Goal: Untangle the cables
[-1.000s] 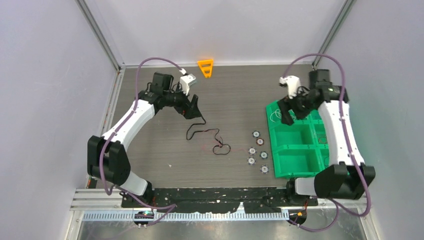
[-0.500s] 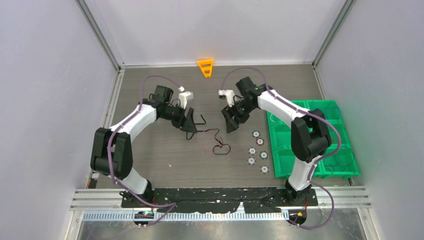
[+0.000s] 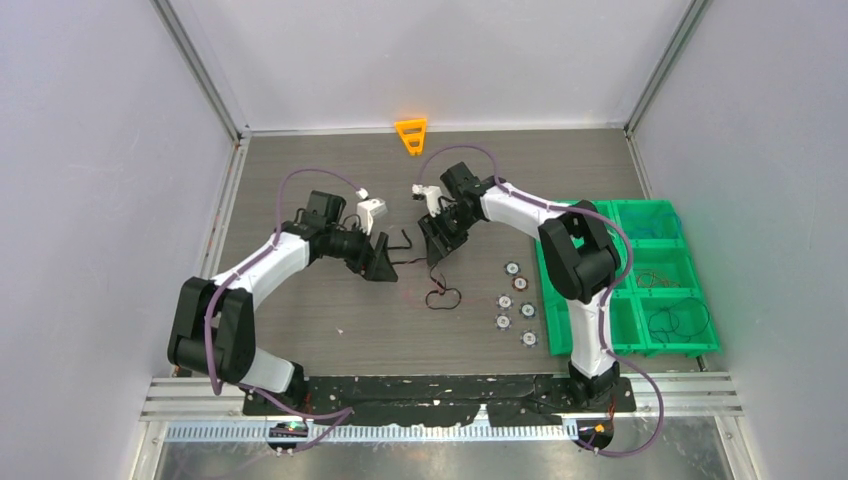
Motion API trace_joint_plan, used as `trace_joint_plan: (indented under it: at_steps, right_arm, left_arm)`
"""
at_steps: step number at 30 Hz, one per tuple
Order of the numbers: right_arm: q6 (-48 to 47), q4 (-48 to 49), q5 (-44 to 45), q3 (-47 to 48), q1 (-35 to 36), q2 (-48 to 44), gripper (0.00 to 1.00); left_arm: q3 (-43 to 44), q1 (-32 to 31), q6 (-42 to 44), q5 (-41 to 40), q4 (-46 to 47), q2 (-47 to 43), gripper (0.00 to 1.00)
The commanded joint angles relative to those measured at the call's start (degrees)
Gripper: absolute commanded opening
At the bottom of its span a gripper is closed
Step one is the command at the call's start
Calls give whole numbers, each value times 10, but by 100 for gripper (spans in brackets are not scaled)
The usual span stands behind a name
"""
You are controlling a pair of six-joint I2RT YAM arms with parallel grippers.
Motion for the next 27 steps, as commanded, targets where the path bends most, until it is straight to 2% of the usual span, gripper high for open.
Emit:
trace_joint_plan:
  at_steps: [1,5,7,11,14,17,23,27]
  right_arm:
    - [15,19,-23,29,2,6,33]
    - [18,19,-63,24,2,-16,13]
    - [21,20,-87,20,3,-39,6]
    - [40,33,-139,18,3,-104,5]
    - [58,59,-164,17,3,-140,5]
    - [64,73,-179,24,2,-168,5]
    - [81,76,-203,74,3,-192,5]
    - [120,96,-208,101,4,-201,5]
  left_arm:
    - [25,10,-14,-4,36,-2,72]
    - [24,24,-11,-6,32,-8,72]
    - [21,28,-7,-5,31,-15,74]
    - [-19,28,-12,8,86,-78,78]
    - [-66,20,-29,-7,177,-149,92]
    - [-81,-3,-13,-42,209,-202,99]
    - [-53,-45,20,-97,242,-251,99]
    - [-36,-103,62,-154,289,-264,91]
